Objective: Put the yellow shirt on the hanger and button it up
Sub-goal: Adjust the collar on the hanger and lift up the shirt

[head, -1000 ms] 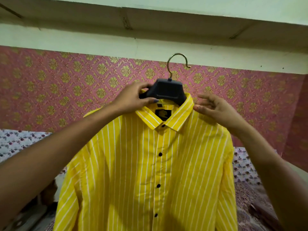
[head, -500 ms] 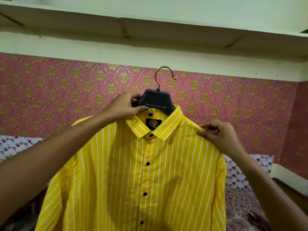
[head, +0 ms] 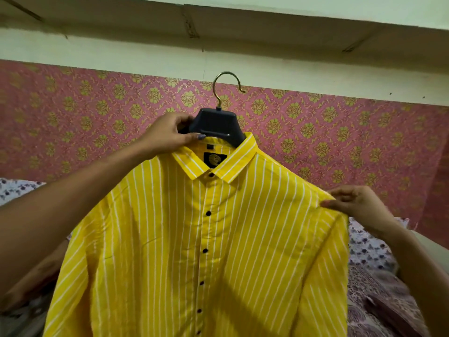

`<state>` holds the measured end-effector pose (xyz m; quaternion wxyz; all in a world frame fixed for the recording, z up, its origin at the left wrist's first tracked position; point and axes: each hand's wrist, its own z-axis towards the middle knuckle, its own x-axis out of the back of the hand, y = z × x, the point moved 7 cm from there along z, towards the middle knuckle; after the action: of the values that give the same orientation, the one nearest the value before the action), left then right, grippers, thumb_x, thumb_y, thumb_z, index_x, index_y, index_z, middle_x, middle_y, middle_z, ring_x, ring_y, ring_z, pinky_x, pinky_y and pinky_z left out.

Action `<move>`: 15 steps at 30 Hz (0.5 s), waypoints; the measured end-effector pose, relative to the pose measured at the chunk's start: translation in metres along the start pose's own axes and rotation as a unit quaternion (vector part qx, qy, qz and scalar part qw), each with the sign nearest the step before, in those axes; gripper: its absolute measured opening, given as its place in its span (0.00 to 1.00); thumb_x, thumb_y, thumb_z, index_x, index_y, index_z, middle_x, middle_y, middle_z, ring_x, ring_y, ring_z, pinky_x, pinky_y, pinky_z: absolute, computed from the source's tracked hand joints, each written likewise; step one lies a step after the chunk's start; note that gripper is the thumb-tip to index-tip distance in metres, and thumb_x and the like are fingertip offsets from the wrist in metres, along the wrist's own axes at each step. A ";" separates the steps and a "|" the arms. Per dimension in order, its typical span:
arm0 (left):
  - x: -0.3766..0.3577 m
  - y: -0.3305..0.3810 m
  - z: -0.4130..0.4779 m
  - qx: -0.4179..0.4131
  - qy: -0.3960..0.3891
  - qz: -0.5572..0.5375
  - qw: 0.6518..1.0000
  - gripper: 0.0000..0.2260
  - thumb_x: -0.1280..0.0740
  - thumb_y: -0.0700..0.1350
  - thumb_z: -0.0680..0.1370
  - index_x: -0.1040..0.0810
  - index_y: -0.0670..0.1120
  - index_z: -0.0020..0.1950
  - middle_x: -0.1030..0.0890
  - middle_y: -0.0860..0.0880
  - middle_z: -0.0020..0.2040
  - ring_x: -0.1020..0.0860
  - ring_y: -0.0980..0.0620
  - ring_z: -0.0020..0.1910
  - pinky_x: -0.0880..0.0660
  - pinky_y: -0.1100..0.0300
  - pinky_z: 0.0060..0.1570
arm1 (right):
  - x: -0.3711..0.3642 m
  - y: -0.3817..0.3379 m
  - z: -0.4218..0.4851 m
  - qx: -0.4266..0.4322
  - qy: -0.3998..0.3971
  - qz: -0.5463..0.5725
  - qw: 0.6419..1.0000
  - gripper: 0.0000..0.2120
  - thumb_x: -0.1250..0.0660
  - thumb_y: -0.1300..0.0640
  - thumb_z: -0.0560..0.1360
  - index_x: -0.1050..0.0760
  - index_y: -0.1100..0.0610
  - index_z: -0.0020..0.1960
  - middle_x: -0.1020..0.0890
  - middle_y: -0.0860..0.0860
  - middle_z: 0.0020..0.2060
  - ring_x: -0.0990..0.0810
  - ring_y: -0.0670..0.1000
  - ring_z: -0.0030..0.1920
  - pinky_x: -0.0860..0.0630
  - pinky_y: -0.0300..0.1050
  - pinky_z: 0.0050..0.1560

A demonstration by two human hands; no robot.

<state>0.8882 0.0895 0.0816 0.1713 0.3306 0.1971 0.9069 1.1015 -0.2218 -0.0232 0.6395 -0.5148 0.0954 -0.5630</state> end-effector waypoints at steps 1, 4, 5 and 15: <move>0.001 -0.001 0.000 0.001 0.006 0.011 1.000 0.17 0.33 0.40 0.75 0.27 0.43 0.64 0.23 0.47 0.57 0.27 0.54 0.53 0.31 0.68 0.47 | 0.004 -0.002 -0.001 0.007 0.018 -0.005 1.000 0.22 0.22 0.51 0.56 0.19 0.62 0.45 0.15 0.55 0.37 0.16 0.51 0.37 0.20 0.36 0.34; 0.001 0.000 0.000 -0.001 0.021 0.083 0.996 0.18 0.32 0.43 0.75 0.27 0.42 0.64 0.22 0.44 0.60 0.25 0.50 0.57 0.32 0.62 0.52 | 0.005 -0.010 -0.001 0.008 0.033 -0.053 0.998 0.04 0.26 0.63 0.67 0.19 0.61 0.41 0.16 0.57 0.35 0.19 0.54 0.34 0.22 0.34 0.31; 0.000 -0.001 0.000 -0.001 0.022 0.091 0.996 0.18 0.31 0.44 0.75 0.27 0.42 0.64 0.22 0.43 0.60 0.25 0.48 0.58 0.32 0.61 0.53 | 0.005 -0.012 0.000 0.000 0.022 -0.099 0.995 0.02 0.27 0.63 0.68 0.19 0.60 0.40 0.17 0.56 0.34 0.20 0.54 0.33 0.24 0.35 0.30; -0.044 0.010 -0.010 -0.023 -0.044 -0.001 0.999 0.14 0.28 0.42 0.71 0.22 0.46 0.56 0.22 0.51 0.50 0.24 0.54 0.52 0.31 0.71 0.44 | -0.079 -0.122 0.020 0.176 0.016 -0.151 0.973 0.25 0.33 0.49 0.72 0.29 0.56 0.67 0.23 0.50 0.61 0.26 0.47 0.62 0.30 0.41 0.61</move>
<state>0.9116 0.0593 0.0562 0.1881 0.3660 0.1691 0.8956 1.0123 -0.1264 0.0427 0.6265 -0.3935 -0.0741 -0.6687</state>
